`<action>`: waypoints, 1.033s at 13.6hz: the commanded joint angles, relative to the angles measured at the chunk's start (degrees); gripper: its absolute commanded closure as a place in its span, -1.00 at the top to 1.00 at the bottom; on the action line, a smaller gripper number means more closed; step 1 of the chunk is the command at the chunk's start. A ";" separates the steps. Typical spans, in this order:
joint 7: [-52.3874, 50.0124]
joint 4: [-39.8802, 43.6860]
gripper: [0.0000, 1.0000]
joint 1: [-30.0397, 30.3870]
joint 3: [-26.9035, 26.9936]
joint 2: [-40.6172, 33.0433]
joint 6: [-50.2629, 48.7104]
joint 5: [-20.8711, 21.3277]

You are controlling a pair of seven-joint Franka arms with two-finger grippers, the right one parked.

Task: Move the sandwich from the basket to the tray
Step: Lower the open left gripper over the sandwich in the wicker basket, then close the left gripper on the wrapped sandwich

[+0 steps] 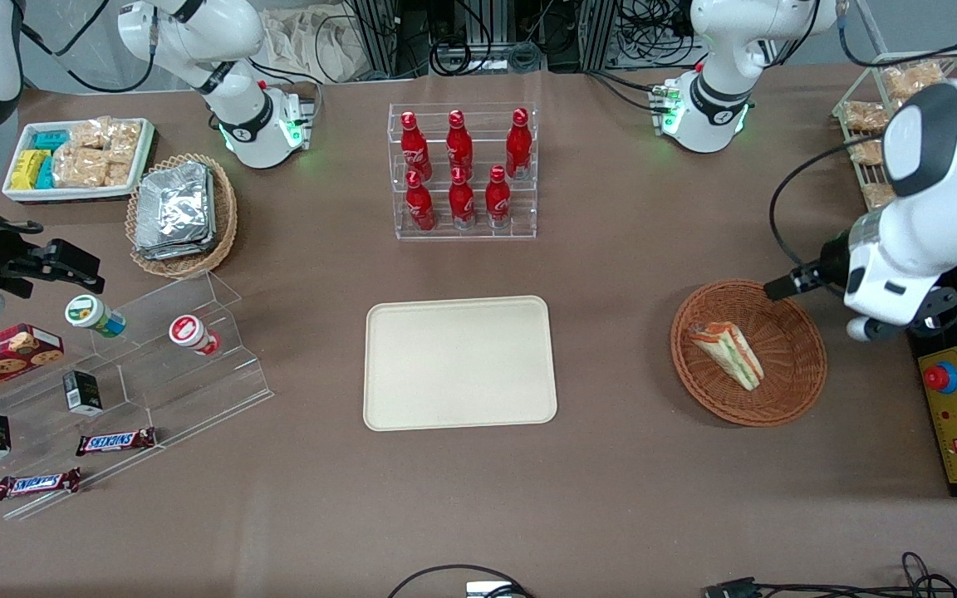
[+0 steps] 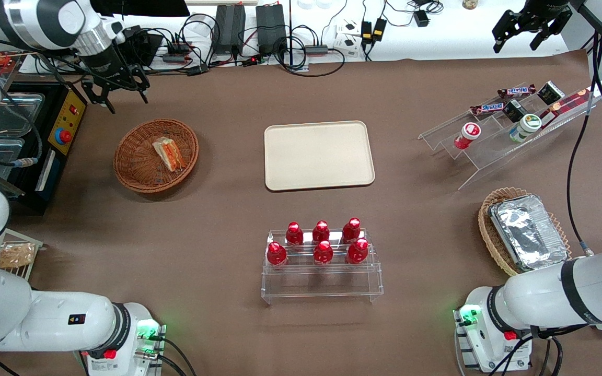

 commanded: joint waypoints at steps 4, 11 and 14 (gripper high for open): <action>-15.63 0.83 0.88 -0.26 -0.25 11.64 8.32 -0.64; -21.45 -0.04 0.98 -0.35 -0.25 21.32 15.97 -0.55; -21.45 -2.41 0.98 -0.44 -0.34 22.73 19.40 -0.64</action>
